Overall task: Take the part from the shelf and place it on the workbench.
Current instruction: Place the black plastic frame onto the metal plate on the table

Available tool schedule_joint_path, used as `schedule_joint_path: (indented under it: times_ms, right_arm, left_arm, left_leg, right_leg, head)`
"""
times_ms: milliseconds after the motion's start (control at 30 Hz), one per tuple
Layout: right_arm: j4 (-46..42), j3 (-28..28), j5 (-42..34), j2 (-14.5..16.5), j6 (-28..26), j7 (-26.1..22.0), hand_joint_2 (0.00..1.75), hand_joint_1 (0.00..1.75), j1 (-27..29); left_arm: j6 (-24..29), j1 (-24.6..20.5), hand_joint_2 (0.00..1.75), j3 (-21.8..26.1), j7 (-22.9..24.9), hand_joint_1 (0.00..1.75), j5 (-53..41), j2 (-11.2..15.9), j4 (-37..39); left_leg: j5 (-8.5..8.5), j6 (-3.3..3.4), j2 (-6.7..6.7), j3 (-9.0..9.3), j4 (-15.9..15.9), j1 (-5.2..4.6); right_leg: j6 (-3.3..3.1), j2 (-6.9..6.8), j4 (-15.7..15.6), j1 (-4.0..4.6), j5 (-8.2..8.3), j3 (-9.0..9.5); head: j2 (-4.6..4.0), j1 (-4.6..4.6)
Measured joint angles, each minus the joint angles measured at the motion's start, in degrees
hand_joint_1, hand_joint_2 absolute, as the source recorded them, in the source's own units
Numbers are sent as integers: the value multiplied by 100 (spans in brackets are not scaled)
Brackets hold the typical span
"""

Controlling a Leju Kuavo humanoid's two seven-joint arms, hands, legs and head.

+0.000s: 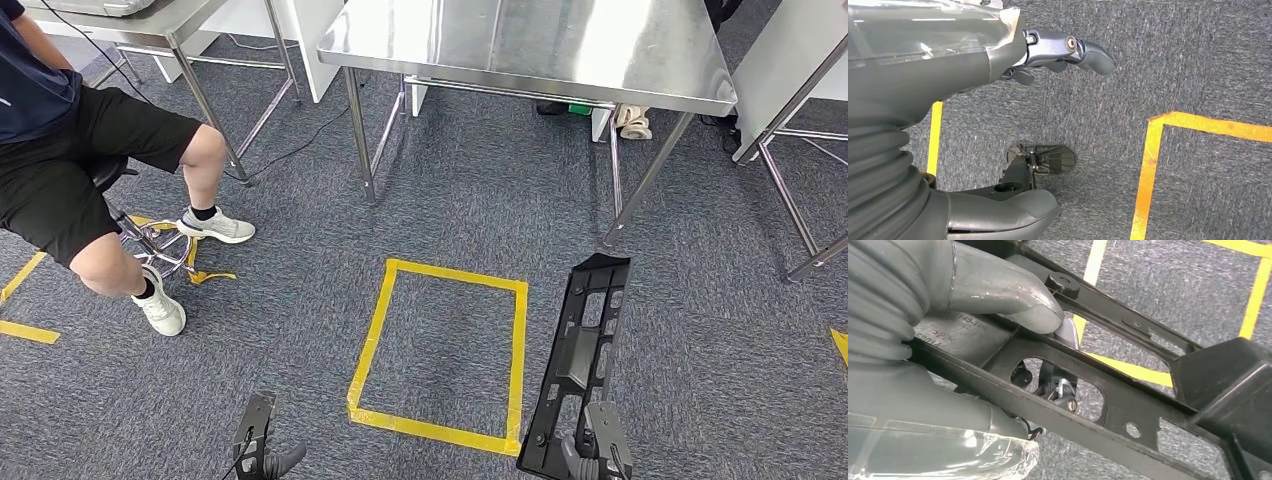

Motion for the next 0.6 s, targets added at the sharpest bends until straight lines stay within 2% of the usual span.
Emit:
schedule_joint_path:
  times_ms: [133,367,500,533,600]
  right_arm:
    - [-433,3,33,2,141,-131,175,175,-4]
    - [-1957,317,210,-25,399,83,175,175,-354]
    - [-3013,714,-215,-36,969,-532,175,175,-631]
    - [-3346,846,-337,-34,1054,-540,175,175,-774]
    - [-3990,1109,-479,-24,1046,-105,175,175,-1156]
  left_arm:
    - [-42,-19,175,-22,-32,0,-2,-17,16]
    - [-42,-131,175,-42,-106,0,90,-65,131]
    - [-125,-187,175,-42,-181,0,212,-61,186]
    - [-153,-211,175,-44,-201,0,248,-59,202]
    - [-190,-273,175,-61,-224,0,297,-56,232]
  left_leg:
    - [1,2,2,-3,0,-6]
    - [12,10,1,-3,0,-7]
    - [20,9,2,-13,0,-8]
    - [22,9,7,-17,0,-9]
    - [24,7,20,-17,1,-3]
  right_leg:
    - [2,2,0,0,2,0]
    - [4,2,1,-2,5,0]
    - [10,3,4,0,12,-4]
    - [9,6,5,0,17,-11]
    - [2,13,5,0,24,-27]
  head:
    - [0,-1]
    - [0,0]
    - [0,0]
    - [0,-2]
    - [0,-3]
